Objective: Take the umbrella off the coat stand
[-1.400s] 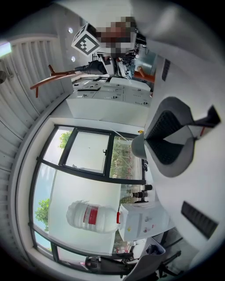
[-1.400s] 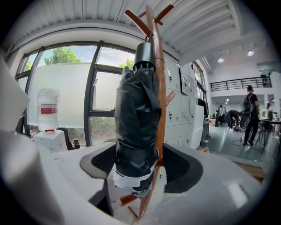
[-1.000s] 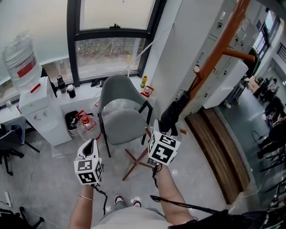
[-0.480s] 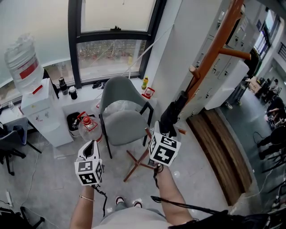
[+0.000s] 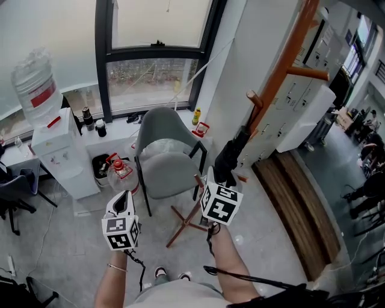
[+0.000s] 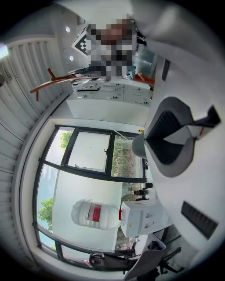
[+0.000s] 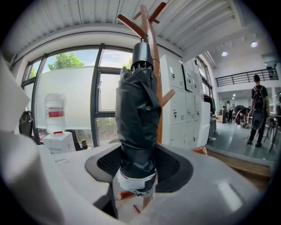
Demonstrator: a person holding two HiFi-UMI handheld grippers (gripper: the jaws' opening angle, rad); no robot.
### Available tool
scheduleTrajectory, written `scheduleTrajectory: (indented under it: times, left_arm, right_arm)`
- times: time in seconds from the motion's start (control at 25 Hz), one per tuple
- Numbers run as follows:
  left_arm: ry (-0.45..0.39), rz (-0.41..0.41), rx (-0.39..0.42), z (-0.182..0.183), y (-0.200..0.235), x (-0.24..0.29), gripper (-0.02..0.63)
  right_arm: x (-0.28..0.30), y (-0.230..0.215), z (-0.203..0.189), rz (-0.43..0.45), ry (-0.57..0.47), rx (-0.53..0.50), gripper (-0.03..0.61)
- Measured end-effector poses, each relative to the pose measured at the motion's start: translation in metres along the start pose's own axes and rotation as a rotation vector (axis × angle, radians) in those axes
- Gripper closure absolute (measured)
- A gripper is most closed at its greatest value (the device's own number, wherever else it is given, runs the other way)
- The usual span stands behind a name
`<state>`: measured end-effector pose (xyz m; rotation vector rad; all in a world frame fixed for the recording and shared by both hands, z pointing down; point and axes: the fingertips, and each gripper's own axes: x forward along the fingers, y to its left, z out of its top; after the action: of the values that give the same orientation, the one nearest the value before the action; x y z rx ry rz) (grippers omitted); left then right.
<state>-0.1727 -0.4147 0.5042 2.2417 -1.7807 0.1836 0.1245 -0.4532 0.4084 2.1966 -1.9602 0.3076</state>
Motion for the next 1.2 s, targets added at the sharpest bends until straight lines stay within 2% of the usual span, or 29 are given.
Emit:
scheduleTrajectory:
  times: [0.32, 0.52, 1.2]
  left_arm:
    - [-0.009, 0.005, 0.013, 0.004, -0.008, -0.007, 0.609]
    - [-0.013, 0.007, 0.02, 0.003, -0.014, -0.012, 0.609]
    - [-0.049, 0.046, 0.008, 0.009, -0.018, -0.038, 0.609]
  right_arm:
    - [-0.007, -0.001, 0.001, 0.023, 0.004, -0.014, 0.36]
    - [-0.014, -0.001, 0.006, 0.027, -0.019, -0.06, 0.36]
    - [-0.036, 0.006, 0.022, 0.1, -0.045, -0.086, 0.36]
